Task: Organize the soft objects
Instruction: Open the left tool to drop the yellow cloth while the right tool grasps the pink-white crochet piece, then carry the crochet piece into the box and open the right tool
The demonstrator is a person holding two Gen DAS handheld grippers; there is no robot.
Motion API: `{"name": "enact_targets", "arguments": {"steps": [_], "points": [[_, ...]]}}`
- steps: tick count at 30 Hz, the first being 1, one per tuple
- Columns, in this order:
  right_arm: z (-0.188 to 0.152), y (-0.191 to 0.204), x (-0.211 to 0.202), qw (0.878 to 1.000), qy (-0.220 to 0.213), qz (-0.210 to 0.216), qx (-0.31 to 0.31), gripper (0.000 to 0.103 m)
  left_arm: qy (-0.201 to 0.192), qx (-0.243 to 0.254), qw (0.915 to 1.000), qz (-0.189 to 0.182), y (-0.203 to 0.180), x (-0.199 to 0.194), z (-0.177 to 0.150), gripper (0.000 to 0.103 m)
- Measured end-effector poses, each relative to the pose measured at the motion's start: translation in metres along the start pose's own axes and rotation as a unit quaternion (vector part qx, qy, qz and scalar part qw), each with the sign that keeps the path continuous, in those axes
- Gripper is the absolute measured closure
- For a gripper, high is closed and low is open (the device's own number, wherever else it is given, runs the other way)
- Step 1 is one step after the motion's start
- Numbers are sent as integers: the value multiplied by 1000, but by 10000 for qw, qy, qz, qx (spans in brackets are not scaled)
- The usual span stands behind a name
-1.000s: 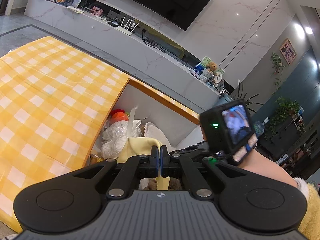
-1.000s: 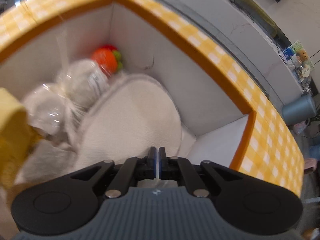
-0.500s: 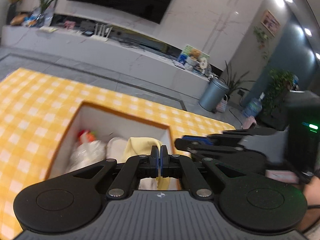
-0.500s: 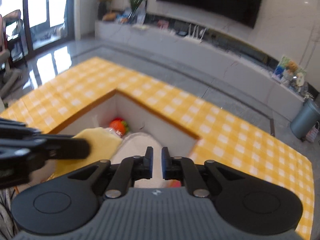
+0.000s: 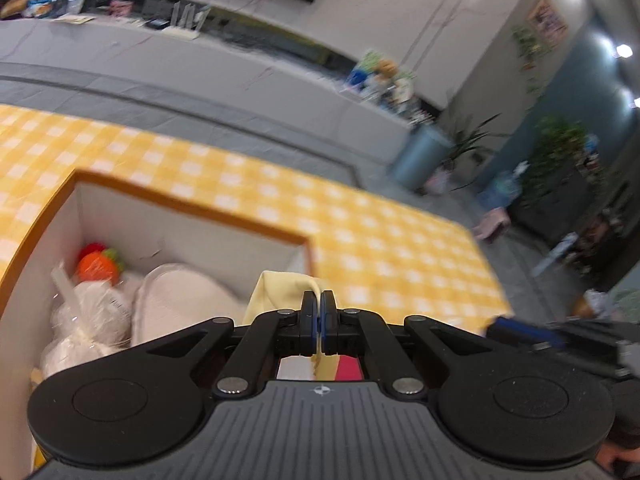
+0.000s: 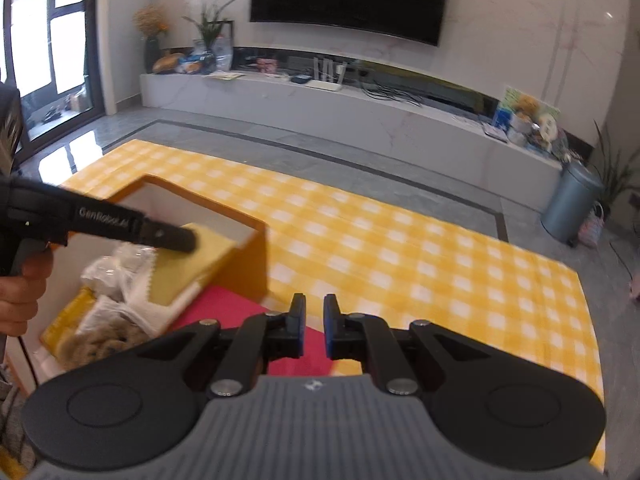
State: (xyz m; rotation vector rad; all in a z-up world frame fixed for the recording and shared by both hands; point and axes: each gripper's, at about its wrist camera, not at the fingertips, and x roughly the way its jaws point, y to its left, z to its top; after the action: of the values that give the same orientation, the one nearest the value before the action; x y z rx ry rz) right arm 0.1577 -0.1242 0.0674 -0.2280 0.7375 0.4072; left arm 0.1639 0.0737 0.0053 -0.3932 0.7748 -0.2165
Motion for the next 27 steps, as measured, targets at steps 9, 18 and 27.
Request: {"name": "enact_targets", "arguments": {"steps": [9, 18, 27], "points": [[-47, -68, 48, 9904, 997, -751, 590, 25, 192, 99, 9944, 1033, 2, 20, -11, 22], [-89, -81, 87, 9695, 1835, -811, 1404, 10, -182, 144, 9922, 1224, -7, -11, -12, 17], [-100, -75, 98, 9760, 1740, -734, 1087, 28, -407, 231, 9943, 960, -16, -46, -15, 16]]}}
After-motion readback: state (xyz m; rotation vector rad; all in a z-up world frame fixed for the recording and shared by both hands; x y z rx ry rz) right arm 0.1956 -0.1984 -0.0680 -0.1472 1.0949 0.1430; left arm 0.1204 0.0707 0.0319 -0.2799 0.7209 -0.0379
